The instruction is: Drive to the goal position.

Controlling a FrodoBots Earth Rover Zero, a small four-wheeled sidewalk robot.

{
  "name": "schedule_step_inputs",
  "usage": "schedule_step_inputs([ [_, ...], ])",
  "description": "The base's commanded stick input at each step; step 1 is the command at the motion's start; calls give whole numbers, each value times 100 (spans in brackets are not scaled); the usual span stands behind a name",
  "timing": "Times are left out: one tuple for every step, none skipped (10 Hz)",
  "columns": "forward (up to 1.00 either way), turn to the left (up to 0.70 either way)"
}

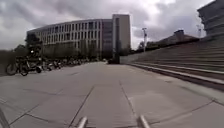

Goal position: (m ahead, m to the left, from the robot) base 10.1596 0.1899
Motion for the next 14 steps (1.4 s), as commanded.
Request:
schedule_step_inputs([
  [70, 0],
  [70, 0],
  [70, 0],
  [70, 0],
  [70, 0],
  [70, 0],
  [70, 0],
  [70, 0],
  [70, 0],
  [70, 0],
  [70, 0],
  [70, 0],
  [70, 0],
  [70, 0],
])
